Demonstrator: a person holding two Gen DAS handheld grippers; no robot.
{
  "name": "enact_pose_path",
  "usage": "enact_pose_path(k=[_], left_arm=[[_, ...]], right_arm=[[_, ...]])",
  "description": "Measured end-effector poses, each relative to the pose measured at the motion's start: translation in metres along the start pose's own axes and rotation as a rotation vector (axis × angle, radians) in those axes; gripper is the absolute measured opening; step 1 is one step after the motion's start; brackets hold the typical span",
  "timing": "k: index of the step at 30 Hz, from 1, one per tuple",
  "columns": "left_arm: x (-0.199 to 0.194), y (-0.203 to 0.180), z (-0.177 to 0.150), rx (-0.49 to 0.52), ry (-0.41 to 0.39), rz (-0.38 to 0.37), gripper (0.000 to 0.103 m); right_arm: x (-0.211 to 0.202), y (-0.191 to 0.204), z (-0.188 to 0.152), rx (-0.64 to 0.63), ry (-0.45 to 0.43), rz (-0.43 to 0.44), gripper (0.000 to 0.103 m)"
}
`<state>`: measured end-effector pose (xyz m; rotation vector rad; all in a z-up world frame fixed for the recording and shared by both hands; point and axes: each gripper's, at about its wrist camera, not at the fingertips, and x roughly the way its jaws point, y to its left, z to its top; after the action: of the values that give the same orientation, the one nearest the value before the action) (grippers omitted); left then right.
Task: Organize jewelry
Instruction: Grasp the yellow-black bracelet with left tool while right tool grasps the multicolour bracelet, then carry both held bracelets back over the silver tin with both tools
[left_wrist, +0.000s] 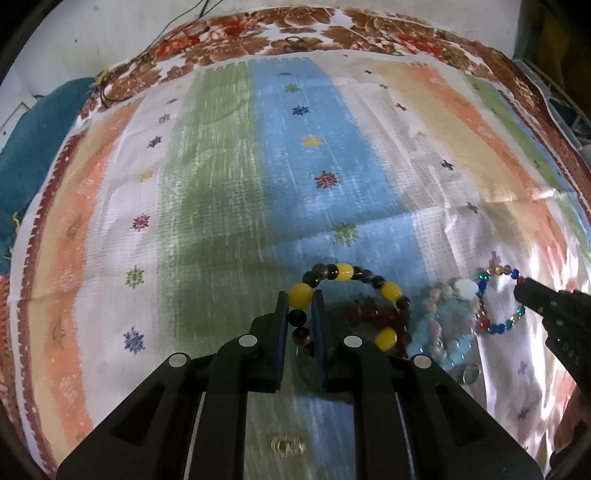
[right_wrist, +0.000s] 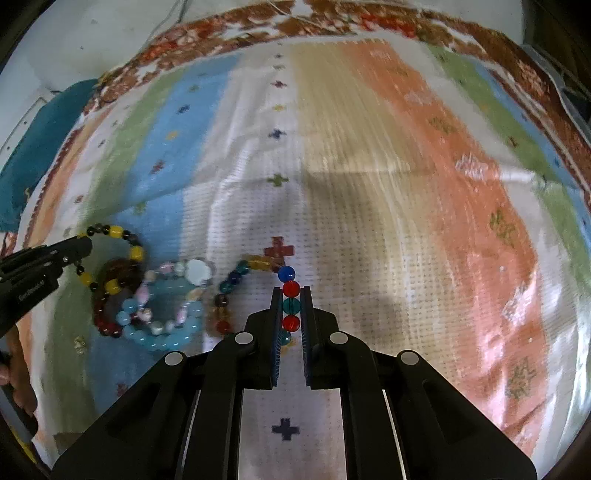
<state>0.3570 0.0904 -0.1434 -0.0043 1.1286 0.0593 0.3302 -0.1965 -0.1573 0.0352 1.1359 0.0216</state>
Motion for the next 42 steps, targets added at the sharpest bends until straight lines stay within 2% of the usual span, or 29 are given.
enact_pose_path(k=[3, 13, 23, 42], left_arm=[[-0.011, -0.001, -0.004, -0.007, -0.018, 0.025, 0.012], [-0.045, 0.003, -0.015, -0.053, -0.062, 0.006, 0.012], [-0.074, 0.004, -0.032, -0.051, -0.099, -0.003, 0.012], [-0.118, -0.008, -0.062, -0.046, -0.172, -0.125, 0.012]], right_arm=[[-0.011, 0.008, -0.002, -0.03, -0.029, -0.01, 0.01], [-0.038, 0.026, -0.008, -0.113, -0.068, 0.081, 0.01], [-0.067, 0.041, -0.018, -0.153, -0.108, 0.088, 0.01], [-0.111, 0.041, -0.041, -0.17, -0.163, 0.145, 0.01]])
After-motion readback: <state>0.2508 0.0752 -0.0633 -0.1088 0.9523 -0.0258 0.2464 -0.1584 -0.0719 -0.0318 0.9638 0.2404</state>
